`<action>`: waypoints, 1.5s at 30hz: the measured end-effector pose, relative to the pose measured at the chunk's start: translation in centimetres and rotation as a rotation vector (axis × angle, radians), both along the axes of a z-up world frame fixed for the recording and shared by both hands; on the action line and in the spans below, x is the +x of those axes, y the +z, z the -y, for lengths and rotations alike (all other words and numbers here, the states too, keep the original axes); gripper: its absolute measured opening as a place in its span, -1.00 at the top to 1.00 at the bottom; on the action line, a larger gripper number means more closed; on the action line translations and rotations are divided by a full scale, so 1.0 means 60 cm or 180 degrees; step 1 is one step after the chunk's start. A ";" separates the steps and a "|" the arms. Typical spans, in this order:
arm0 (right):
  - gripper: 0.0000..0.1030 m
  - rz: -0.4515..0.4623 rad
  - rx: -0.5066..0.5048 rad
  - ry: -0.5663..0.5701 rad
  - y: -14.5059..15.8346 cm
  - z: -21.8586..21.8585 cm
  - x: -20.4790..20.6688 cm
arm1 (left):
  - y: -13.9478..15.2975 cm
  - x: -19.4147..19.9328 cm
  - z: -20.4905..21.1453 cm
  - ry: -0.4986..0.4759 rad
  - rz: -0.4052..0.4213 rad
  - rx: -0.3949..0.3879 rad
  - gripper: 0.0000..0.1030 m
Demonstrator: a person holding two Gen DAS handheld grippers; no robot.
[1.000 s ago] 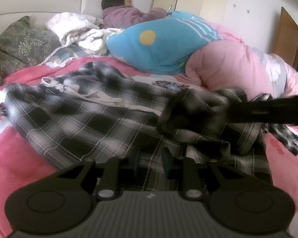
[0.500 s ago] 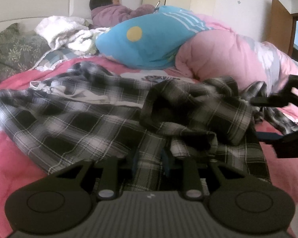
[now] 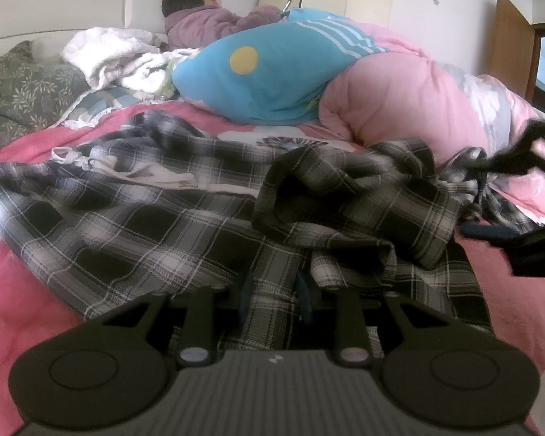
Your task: Fold clothes
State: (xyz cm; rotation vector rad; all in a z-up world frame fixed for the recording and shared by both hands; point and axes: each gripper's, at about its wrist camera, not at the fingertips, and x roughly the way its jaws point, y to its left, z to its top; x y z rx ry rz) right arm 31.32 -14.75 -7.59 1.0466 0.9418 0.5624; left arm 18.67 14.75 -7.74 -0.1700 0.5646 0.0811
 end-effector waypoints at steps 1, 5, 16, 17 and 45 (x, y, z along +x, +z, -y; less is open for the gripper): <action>-0.03 0.0039 0.0013 -0.0006 0.008 0.005 -0.010 | 0.000 0.000 0.000 0.0005 -0.0002 -0.0003 0.47; -0.03 0.0026 0.0098 0.0116 0.020 0.003 -0.028 | 0.001 -0.001 0.001 0.0020 -0.0004 -0.0011 0.46; 0.68 -0.0094 -0.0107 0.0274 -0.031 -0.055 0.026 | 0.001 0.001 -0.008 0.0029 0.0007 -0.0129 0.40; 0.84 -0.0080 -0.0111 0.0268 -0.033 -0.056 0.029 | 0.001 0.001 -0.009 0.0036 0.0010 -0.0159 0.39; 0.97 0.1507 -0.0695 -0.2891 0.175 0.606 -0.428 | 0.010 -0.014 0.005 0.0068 0.0386 -0.0205 0.15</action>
